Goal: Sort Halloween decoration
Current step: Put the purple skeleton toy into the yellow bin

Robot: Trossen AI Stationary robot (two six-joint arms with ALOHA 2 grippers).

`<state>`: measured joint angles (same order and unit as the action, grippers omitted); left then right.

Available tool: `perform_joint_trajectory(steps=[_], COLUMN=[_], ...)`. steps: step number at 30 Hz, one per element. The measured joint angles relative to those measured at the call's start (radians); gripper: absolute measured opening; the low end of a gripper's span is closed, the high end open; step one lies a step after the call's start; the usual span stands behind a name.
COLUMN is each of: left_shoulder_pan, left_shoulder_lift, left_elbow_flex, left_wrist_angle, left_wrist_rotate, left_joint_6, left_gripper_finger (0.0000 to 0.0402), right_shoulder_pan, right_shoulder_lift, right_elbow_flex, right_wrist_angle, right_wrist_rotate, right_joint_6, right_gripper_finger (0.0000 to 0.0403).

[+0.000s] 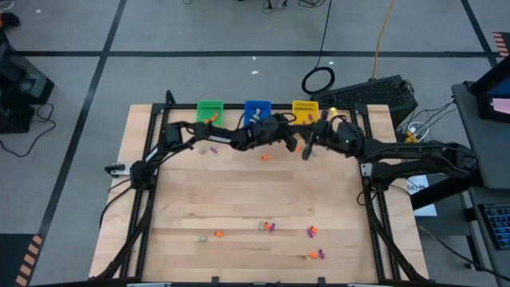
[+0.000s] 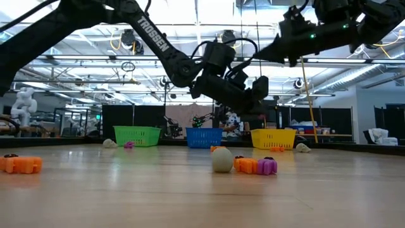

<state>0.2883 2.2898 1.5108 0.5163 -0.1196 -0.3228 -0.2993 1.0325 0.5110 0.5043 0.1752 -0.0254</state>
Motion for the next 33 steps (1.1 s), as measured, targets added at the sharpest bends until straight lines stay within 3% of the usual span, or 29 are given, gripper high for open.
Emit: perform_joint_trajectory(steps=[3, 5, 15, 23, 33], left_shoulder_pan=[0.011, 0.019, 0.05, 0.056, 0.057], left_shoulder_lift=[0.001, 0.001, 0.121, 0.174, 0.176], left_elbow_flex=[0.012, 0.035, 0.248, 0.306, 0.306], left_wrist_angle=[-0.012, -0.044, -0.183, -0.227, -0.215], left_wrist_rotate=[0.008, 0.016, 0.05, 0.076, 0.09], left_joint_6=[0.017, 0.021, 0.049, 0.047, 0.067], left_gripper_finger=[0.001, 0.001, 0.001, 0.0012, 0.0107], right_shoulder_pan=[0.0, 0.0, 0.0, 0.0, 0.0], right_shoulder_lift=[-0.019, -0.028, -0.033, -0.033, -0.033], right_elbow_flex=[0.0, 0.0, 0.0, 0.0, 0.0], right_wrist_angle=[-0.049, -0.076, -0.068, -0.076, -0.079], right_wrist_rotate=[0.133, 0.166, 0.165, 0.164, 0.164], right_joint_6=[0.03, 0.037, 0.032, 0.013, 0.01], right_gripper_finger=[0.0, 0.0, 0.0, 0.0, 0.0])
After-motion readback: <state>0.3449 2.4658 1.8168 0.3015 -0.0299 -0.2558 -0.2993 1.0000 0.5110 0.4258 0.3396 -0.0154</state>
